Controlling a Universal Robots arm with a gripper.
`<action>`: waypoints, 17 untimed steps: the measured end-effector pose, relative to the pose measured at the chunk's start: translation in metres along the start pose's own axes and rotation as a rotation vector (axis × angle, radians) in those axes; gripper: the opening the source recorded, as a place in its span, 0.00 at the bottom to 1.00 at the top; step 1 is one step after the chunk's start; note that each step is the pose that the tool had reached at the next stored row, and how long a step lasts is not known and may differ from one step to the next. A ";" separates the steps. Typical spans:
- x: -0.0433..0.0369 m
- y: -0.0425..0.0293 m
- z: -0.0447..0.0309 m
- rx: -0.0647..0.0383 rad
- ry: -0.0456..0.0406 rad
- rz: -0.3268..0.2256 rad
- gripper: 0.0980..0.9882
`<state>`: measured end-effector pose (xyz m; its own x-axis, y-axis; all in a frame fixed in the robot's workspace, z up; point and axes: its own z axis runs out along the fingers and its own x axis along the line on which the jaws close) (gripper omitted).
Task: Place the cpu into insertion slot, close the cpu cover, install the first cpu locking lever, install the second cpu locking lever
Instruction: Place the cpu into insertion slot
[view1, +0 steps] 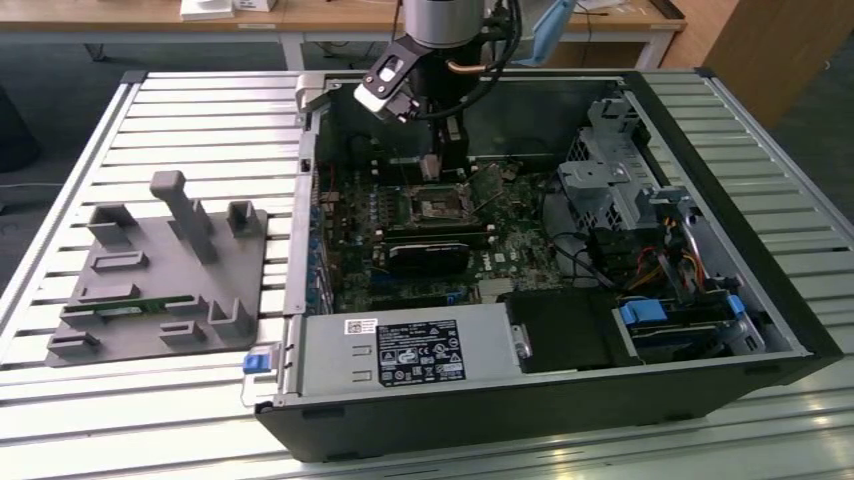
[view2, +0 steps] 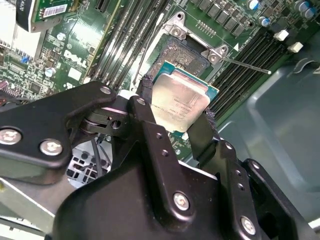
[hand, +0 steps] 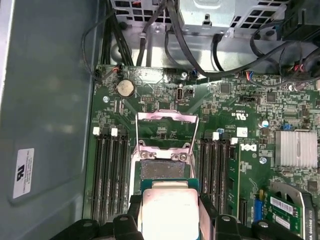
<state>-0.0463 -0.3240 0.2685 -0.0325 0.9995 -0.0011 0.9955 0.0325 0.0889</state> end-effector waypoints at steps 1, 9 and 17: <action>0.0000 -0.0001 0.0008 0.000 0.0000 0.000 0.49; 0.0001 -0.0005 0.0051 0.000 -0.0012 0.000 0.49; 0.0014 0.0008 0.0164 0.000 -0.0012 0.000 0.49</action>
<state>-0.0442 -0.3225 0.2523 -0.0324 0.9995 -0.0023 0.9955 0.0324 0.0889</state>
